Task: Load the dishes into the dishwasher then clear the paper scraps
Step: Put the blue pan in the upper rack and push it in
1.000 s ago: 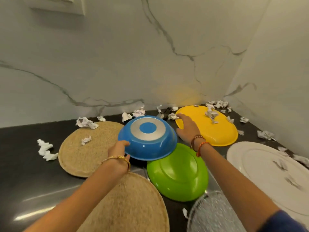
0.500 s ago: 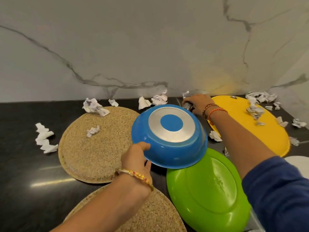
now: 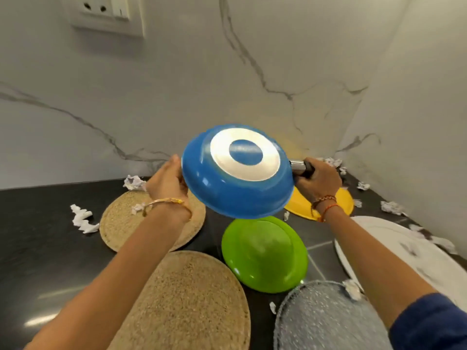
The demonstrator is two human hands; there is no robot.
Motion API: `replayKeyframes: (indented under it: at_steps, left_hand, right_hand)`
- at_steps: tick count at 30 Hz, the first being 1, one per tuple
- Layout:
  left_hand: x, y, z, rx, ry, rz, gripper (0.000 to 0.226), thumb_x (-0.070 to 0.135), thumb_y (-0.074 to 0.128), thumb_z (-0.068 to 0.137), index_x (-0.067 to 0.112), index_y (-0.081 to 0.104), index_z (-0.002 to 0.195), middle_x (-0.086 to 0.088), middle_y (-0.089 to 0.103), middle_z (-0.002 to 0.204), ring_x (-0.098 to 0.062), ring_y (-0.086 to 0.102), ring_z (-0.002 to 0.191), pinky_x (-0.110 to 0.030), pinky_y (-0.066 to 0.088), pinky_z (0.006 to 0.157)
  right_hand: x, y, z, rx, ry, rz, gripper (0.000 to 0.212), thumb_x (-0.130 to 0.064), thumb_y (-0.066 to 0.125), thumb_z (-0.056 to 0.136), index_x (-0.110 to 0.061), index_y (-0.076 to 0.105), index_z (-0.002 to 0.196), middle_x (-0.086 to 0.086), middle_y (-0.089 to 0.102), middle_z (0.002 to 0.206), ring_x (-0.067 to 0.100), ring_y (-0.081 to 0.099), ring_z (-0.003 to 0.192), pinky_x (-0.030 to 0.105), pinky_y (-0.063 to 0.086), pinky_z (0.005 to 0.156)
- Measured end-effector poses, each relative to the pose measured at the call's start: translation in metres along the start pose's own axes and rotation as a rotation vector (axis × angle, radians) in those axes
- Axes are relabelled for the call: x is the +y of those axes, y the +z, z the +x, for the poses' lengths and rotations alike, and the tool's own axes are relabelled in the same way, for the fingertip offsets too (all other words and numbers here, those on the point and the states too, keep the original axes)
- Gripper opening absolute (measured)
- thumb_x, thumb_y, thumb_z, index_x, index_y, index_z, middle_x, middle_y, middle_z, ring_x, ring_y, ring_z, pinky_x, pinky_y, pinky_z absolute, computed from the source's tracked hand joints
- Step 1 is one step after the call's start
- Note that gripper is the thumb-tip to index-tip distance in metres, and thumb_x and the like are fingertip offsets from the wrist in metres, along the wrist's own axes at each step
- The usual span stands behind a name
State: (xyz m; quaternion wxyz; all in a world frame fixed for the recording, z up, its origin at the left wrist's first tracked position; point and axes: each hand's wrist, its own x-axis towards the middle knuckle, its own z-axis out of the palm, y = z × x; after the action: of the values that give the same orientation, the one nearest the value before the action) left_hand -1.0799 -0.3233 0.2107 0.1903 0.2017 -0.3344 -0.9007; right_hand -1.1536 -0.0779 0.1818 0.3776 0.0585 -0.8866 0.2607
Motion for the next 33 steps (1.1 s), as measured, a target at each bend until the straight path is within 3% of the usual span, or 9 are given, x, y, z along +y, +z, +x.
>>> replayKeyframes:
  at_steps: [4,7,10,15,19,22,24,28,33]
  left_hand:
    - [-0.018,0.02,-0.054,-0.089,0.015,0.037,0.021,0.025,0.064,0.086,0.015,0.058,0.068,0.007,0.062,0.051,-0.008,0.056,0.053,-0.022,0.048,0.054]
    - [-0.034,0.026,-0.095,-0.223,0.034,0.036,0.013,0.012,0.06,0.087,0.018,0.06,0.076,0.014,0.062,0.048,0.001,0.056,0.046,-0.013,0.047,0.051]
    - [-0.056,0.029,-0.141,-0.347,-0.061,0.046,0.016,0.003,0.059,0.086,0.016,0.061,0.076,0.012,0.061,0.045,0.002,0.05,0.04,-0.01,0.045,0.046]
    - [-0.098,0.033,-0.21,-0.351,-0.285,0.073,0.014,0.012,0.061,0.087,0.015,0.06,0.073,0.008,0.063,0.056,-0.004,0.055,0.058,-0.012,0.049,0.048]
    - [-0.121,0.042,-0.254,-0.302,-0.333,0.076,0.022,0.021,0.056,0.092,0.015,0.057,0.071,0.003,0.06,0.073,-0.011,0.056,0.067,-0.025,0.051,0.061]
    - [-0.137,0.053,-0.278,-0.381,-0.379,0.122,0.023,0.023,0.058,0.09,0.016,0.058,0.069,0.002,0.061,0.072,-0.013,0.057,0.066,-0.032,0.052,0.07]
    - [-0.149,0.06,-0.299,-0.474,-0.414,0.196,0.024,0.022,0.058,0.09,0.015,0.057,0.067,0.002,0.06,0.069,-0.013,0.056,0.062,-0.029,0.051,0.064]
    - [-0.16,0.065,-0.35,-0.749,-0.459,0.255,0.024,0.018,0.054,0.092,0.016,0.058,0.068,0.003,0.059,0.069,-0.008,0.054,0.063,-0.019,0.047,0.057]
    - [-0.164,0.043,-0.405,-1.213,-0.426,0.272,0.023,0.016,0.05,0.094,0.022,0.062,0.075,0.015,0.062,0.059,0.003,0.057,0.056,-0.013,0.048,0.051]
  right_hand:
    - [0.002,-0.053,-0.053,0.222,0.186,0.09,0.028,-0.046,0.04,0.053,-0.02,0.033,0.049,-0.005,0.033,0.045,0.025,0.035,0.049,0.032,0.013,0.047]
    - [0.013,-0.097,-0.089,0.39,0.307,0.076,0.015,-0.026,0.054,0.058,-0.013,0.048,0.055,0.005,0.044,0.048,0.025,0.04,0.048,0.024,0.014,0.049]
    - [0.018,-0.147,-0.122,0.522,0.44,-0.032,0.016,-0.025,0.052,0.059,-0.01,0.055,0.064,0.011,0.055,0.054,0.029,0.047,0.054,0.026,0.024,0.06]
    - [0.024,-0.229,-0.184,0.555,0.57,-0.272,0.013,-0.018,0.057,0.069,-0.009,0.06,0.078,0.012,0.064,0.073,0.035,0.057,0.074,0.028,0.019,0.069]
    - [0.009,-0.278,-0.24,0.471,0.392,-0.511,0.017,-0.011,0.057,0.06,-0.007,0.061,0.075,0.012,0.061,0.056,0.034,0.058,0.051,0.028,0.032,0.057]
    - [-0.002,-0.314,-0.273,0.396,0.306,-0.573,0.017,-0.012,0.072,0.063,-0.007,0.059,0.074,0.009,0.059,0.05,0.03,0.056,0.04,0.011,0.022,0.041]
    - [-0.007,-0.338,-0.291,0.388,0.39,-0.63,0.023,-0.007,0.079,0.063,-0.006,0.06,0.074,0.011,0.06,0.052,0.031,0.057,0.043,0.013,0.023,0.042]
    - [-0.024,-0.377,-0.324,0.446,0.731,-0.586,0.008,-0.007,0.063,0.08,-0.007,0.057,0.084,0.016,0.063,0.069,0.039,0.058,0.068,0.024,0.02,0.045]
    - [-0.058,-0.406,-0.383,0.646,1.009,-0.649,0.018,-0.007,0.057,0.08,-0.017,0.045,0.069,0.001,0.046,0.059,0.037,0.05,0.068,0.031,0.027,0.051]
